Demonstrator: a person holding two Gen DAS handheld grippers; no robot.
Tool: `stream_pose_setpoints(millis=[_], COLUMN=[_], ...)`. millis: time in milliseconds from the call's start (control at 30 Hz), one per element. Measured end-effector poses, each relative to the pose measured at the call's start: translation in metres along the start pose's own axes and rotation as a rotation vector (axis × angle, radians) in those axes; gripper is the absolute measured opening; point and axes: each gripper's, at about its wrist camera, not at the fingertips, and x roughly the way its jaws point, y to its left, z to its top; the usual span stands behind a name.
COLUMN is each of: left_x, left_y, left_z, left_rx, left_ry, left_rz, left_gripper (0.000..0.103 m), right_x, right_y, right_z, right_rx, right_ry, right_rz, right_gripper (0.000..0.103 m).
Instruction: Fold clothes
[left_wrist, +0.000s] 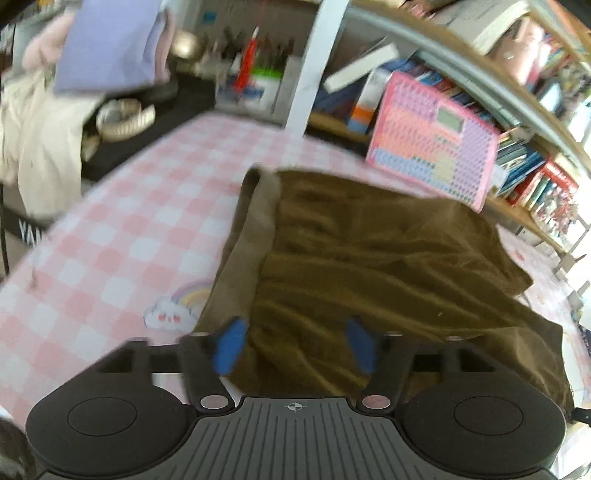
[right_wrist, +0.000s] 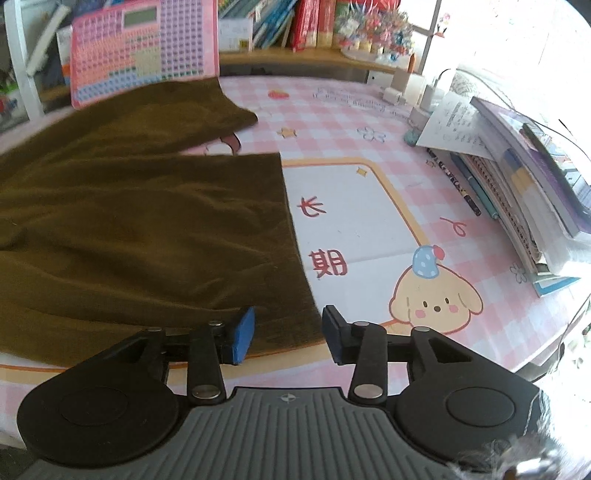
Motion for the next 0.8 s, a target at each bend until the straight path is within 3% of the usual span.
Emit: stream_pose_setpoints(millis=[200, 333, 467, 800], left_x=[-0.018, -0.024, -0.029, -0.035], left_y=[-0.020, -0.033, -0.039, -0.042], left_z=[0.000, -0.004, -0.011, -0.021], left_rx=[0.094, 0.168, 0.211, 0.280], left_ry=[-0.020, -0.002, 0.025, 0.079], left_rz=[-0.030, -0.038, -0.056, -0.088], left_gripper=[0.072, 0.077, 0.079, 0.091], right_x=[-0.028, -0.042, -0.054, -0.072], right_y=[0.013, 0.024, 0.034, 0.056], right_z=[-0.013, -0.023, -0.031, -0.045], right_rx=[0.035, 0.042, 0.054, 0.063], right_ry=[-0.026, -0.025, -0.024, -0.010], right_rz=[0.040, 0.066, 0.081, 0.087], right_gripper=[0.052, 0.053, 0.054, 0.071])
